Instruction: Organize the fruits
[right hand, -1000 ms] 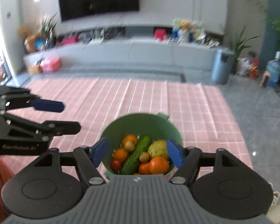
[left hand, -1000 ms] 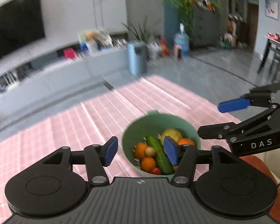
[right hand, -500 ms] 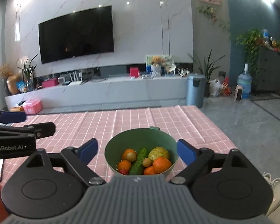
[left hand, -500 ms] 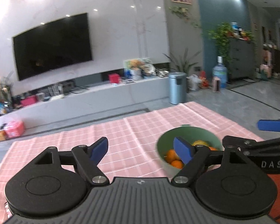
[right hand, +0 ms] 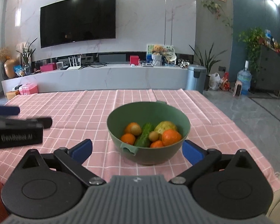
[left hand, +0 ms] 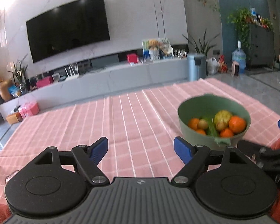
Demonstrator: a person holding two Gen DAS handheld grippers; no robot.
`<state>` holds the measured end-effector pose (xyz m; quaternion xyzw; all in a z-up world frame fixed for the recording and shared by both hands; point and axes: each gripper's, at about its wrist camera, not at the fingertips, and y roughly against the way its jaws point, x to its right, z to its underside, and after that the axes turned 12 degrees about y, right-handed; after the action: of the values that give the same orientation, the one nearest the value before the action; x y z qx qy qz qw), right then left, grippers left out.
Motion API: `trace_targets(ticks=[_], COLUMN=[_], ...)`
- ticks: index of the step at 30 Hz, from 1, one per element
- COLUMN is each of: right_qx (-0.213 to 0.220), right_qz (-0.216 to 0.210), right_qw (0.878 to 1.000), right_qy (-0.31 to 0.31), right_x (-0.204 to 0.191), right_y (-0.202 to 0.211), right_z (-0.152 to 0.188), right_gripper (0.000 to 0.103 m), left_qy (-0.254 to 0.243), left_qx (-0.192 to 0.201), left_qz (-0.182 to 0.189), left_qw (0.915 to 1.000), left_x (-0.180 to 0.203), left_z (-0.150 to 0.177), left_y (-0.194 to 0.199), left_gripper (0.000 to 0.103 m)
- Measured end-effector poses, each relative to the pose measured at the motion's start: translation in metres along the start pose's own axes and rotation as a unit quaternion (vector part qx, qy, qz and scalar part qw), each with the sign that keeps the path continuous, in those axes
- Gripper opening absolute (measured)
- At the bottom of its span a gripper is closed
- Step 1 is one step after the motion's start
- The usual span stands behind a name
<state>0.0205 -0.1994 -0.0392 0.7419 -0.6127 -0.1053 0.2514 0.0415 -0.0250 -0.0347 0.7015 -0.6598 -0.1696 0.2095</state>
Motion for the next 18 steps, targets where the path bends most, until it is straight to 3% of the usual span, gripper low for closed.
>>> trace_targets(ticks=[7, 18], right_qx=[-0.022, -0.026], right_qz=[-0.009, -0.015], right_qw=[0.999, 0.999], right_qy=[-0.037, -0.039], right_x=[0.01, 0.009], right_y=[-0.014, -0.014], right_z=[0.005, 0.009], right_gripper=[0.098, 0.098], left_qy=[-0.001, -0.006], left_qx=[-0.033, -0.047], left_qz=[0.0, 0.006], left_qw=[0.9995, 0.9989], left_x=[0.004, 0.002], left_z=[0.011, 0.013], left_y=[-0.007, -0.003], left_gripper=[0.094, 0.094])
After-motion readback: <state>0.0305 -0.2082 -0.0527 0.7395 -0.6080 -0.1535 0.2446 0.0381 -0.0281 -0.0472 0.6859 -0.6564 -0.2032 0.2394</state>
